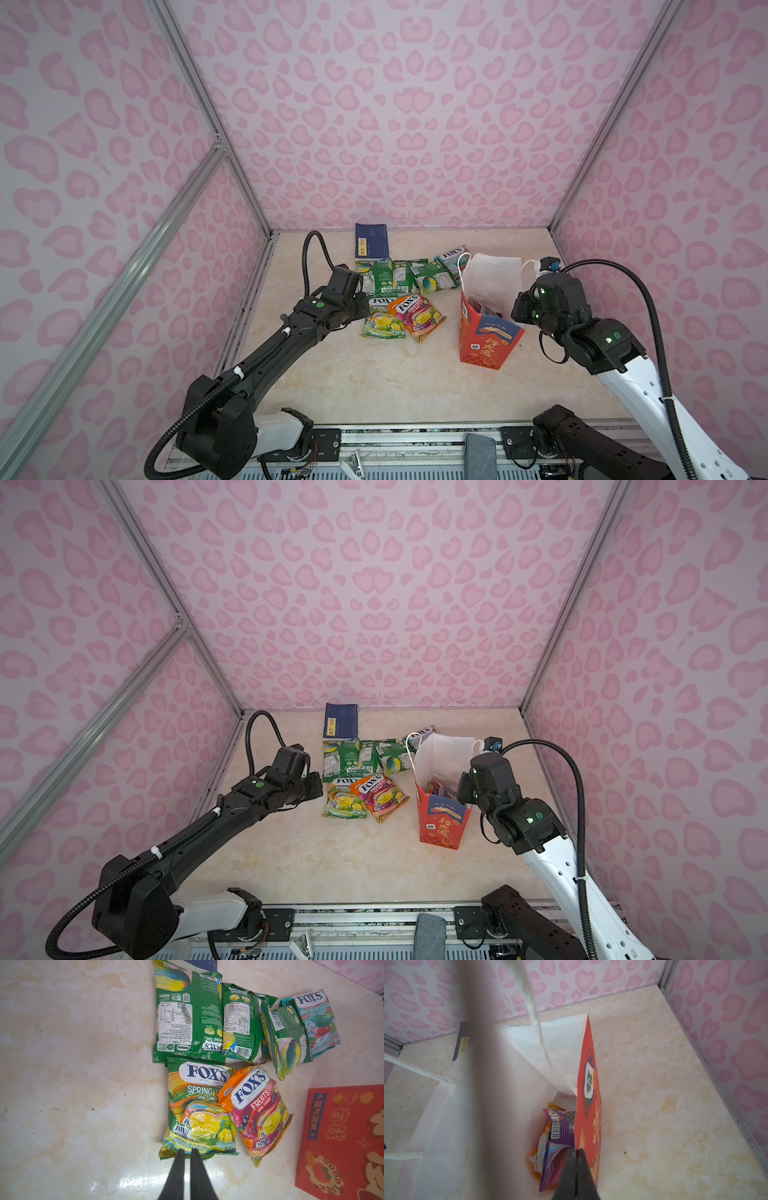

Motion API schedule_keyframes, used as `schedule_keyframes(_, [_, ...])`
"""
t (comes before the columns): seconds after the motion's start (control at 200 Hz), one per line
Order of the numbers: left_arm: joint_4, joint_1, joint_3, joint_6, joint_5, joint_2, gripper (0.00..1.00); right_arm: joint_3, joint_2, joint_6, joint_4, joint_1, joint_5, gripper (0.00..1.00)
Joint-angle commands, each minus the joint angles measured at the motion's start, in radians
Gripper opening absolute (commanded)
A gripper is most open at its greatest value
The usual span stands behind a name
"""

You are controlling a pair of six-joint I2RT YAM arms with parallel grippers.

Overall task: Place the snacks into the paper bag
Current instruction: 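Lower the left gripper onto the green Fox's Spring Tea packet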

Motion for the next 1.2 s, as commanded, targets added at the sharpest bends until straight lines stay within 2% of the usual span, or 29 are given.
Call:
schedule_keyframes(0.0, [-0.026, 0.002, 0.013, 0.014, -0.012, -0.015, 0.12, 0.002, -0.002, -0.007, -0.006, 0.0, 0.001, 0.0])
schedule_keyframes(0.3, [-0.02, 0.002, 0.02, 0.025, 0.04, 0.019, 0.11, -0.001, -0.002, -0.009, 0.001, 0.0, -0.007, 0.0])
schedule_keyframes(0.345, [-0.011, 0.0, 0.018, 0.03, 0.072, 0.032, 0.13, -0.004, -0.004, -0.009, 0.002, 0.0, -0.009, 0.0])
schedule_keyframes(0.365, [-0.005, 0.0, 0.013, 0.032, 0.086, 0.036, 0.18, -0.005, -0.004, -0.009, 0.002, 0.001, -0.01, 0.0])
schedule_keyframes(0.385, [0.001, -0.001, 0.008, 0.032, 0.098, 0.043, 0.31, -0.006, -0.005, -0.009, 0.003, 0.0, -0.011, 0.0])
schedule_keyframes(0.395, [0.004, -0.003, 0.007, 0.032, 0.104, 0.048, 0.34, -0.007, -0.005, -0.01, 0.003, 0.0, -0.011, 0.0])
schedule_keyframes(0.41, [0.005, -0.003, 0.006, 0.032, 0.111, 0.057, 0.46, -0.008, -0.005, -0.008, 0.004, 0.0, -0.012, 0.0])
schedule_keyframes(0.45, [0.0, -0.006, 0.01, 0.041, 0.118, 0.082, 0.64, -0.008, -0.005, -0.008, 0.004, 0.001, -0.012, 0.0])
schedule_keyframes(0.52, [0.001, -0.017, 0.014, 0.065, 0.131, 0.125, 0.88, -0.008, -0.008, -0.009, 0.004, -0.001, -0.013, 0.0])
schedule_keyframes(0.575, [0.002, -0.021, 0.022, 0.072, 0.128, 0.162, 0.95, -0.005, -0.01, -0.009, 0.004, 0.0, -0.016, 0.0])
schedule_keyframes(0.675, [-0.001, -0.025, 0.044, 0.081, 0.109, 0.249, 0.97, -0.007, -0.012, -0.009, 0.004, 0.001, -0.016, 0.0])
schedule_keyframes(0.84, [-0.003, -0.037, 0.093, 0.072, 0.089, 0.39, 0.87, -0.005, -0.02, -0.01, -0.003, -0.001, -0.013, 0.0])
schedule_keyframes(1.0, [0.004, -0.043, 0.119, 0.066, 0.064, 0.471, 0.84, -0.004, -0.026, -0.014, -0.009, -0.001, -0.009, 0.0])
schedule_keyframes(1.195, [0.017, -0.043, 0.129, 0.063, 0.063, 0.522, 0.75, -0.004, -0.022, -0.016, -0.005, -0.003, -0.01, 0.0])
